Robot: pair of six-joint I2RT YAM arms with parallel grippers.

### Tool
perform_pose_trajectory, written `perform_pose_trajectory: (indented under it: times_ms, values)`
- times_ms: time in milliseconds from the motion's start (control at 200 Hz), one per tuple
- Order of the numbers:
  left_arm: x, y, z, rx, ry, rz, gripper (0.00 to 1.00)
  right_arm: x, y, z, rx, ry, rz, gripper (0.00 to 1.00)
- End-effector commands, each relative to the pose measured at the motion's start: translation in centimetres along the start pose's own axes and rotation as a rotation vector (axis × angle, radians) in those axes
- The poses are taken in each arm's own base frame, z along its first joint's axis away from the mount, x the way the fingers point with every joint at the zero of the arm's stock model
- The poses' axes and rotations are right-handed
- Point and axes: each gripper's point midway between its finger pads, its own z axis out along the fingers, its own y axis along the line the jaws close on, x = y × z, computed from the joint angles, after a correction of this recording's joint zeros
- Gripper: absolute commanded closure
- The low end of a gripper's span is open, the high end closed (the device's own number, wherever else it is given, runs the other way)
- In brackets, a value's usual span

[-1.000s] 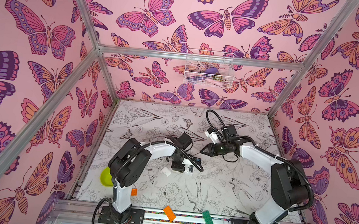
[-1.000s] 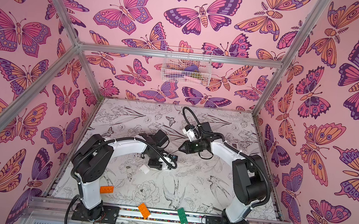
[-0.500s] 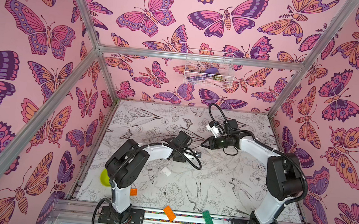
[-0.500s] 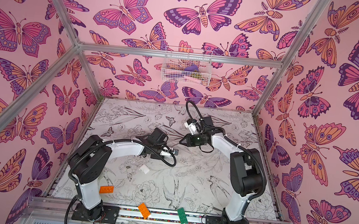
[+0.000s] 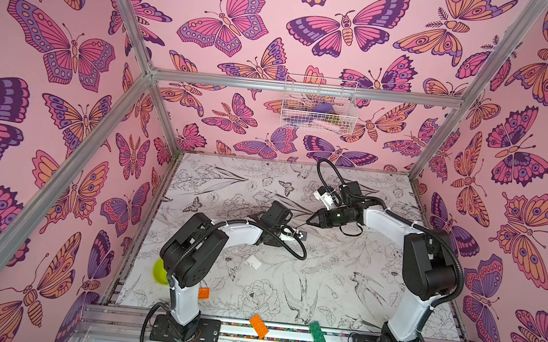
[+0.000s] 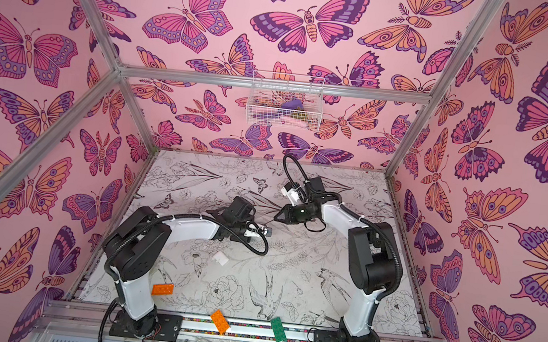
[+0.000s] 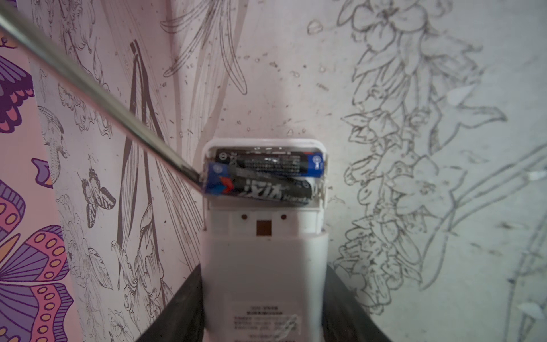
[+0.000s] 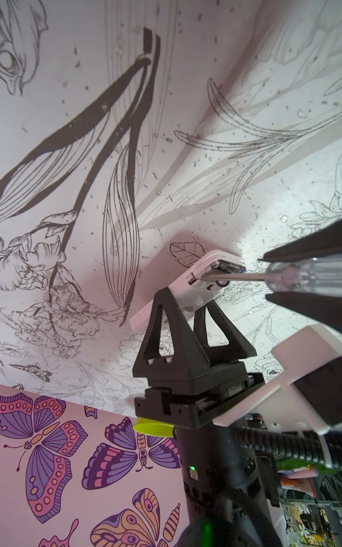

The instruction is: Unload the batteries from the remote control

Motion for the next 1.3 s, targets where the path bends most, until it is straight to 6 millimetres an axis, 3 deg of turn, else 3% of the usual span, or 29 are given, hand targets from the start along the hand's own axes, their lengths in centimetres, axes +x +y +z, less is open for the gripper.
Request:
perform_pose_trajectory:
  times_ms: [0, 391, 611, 831, 1052, 1072, 1182, 1292]
  values:
    - [0.1, 0.8, -0.3, -0.028, -0.001, -0.011, 0.61, 1.0, 0.7, -0.6, -0.030, 0.019, -0.015, 1.00]
    - [0.4, 1.0, 0.1, -0.034, 0.010, -0.013, 0.61, 2.3, 0.8, -1.7, -0.001, 0.031, -0.021, 1.00]
    - [0.3, 1.3, -0.1, -0.037, 0.010, -0.026, 0.61, 1.9, 0.8, -2.2, 0.003, 0.004, -0.025, 1.00]
    - [0.4, 1.8, -1.2, -0.014, 0.034, -0.130, 0.61, 2.4, 1.4, -2.9, -0.012, -0.026, -0.001, 1.00]
    - [1.6, 3.0, -4.2, 0.030, 0.072, -0.363, 0.60, 5.0, 4.8, -4.0, -0.149, -0.029, 0.051, 1.00]
    - [1.8, 3.2, -4.5, 0.032, 0.076, -0.392, 0.60, 5.1, 5.8, -4.6, -0.169, -0.037, 0.035, 1.00]
    - [3.4, 3.8, -6.4, 0.051, 0.088, -0.555, 0.59, 8.0, 8.3, -4.9, -0.226, 0.014, 0.021, 1.00]
    - [5.1, 4.5, -7.7, 0.048, 0.063, -0.708, 0.58, 11.3, 11.0, -3.8, -0.254, 0.074, -0.040, 1.00]
